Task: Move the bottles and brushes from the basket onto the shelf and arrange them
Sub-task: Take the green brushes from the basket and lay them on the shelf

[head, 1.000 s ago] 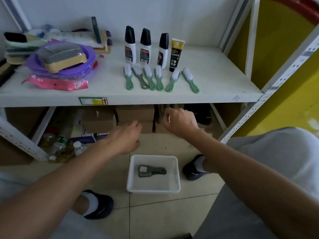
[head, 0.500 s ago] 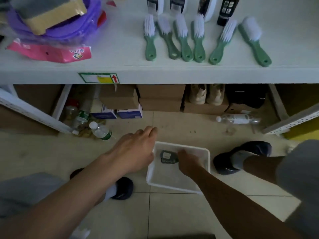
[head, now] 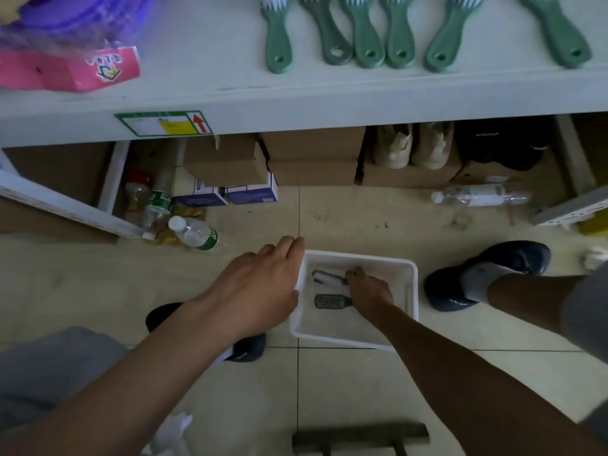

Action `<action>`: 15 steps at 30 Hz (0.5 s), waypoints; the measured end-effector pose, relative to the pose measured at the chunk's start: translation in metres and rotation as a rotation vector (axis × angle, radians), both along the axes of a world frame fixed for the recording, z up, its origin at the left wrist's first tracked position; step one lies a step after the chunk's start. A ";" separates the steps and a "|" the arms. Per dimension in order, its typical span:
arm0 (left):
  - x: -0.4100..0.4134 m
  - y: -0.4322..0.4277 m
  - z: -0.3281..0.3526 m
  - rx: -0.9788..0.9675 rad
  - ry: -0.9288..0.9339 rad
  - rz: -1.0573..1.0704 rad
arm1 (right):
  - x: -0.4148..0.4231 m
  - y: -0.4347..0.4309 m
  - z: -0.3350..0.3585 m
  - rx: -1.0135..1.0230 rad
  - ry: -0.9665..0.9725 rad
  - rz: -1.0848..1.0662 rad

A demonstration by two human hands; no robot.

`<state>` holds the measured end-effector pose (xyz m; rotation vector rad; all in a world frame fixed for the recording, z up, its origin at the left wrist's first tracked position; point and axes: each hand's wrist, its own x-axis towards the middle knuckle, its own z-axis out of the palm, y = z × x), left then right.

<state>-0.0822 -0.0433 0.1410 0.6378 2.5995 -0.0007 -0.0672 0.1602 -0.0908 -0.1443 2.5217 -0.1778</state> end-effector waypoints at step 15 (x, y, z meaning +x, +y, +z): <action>0.010 -0.002 0.083 -0.003 0.079 -0.066 | 0.017 -0.002 0.179 -0.348 0.531 -0.240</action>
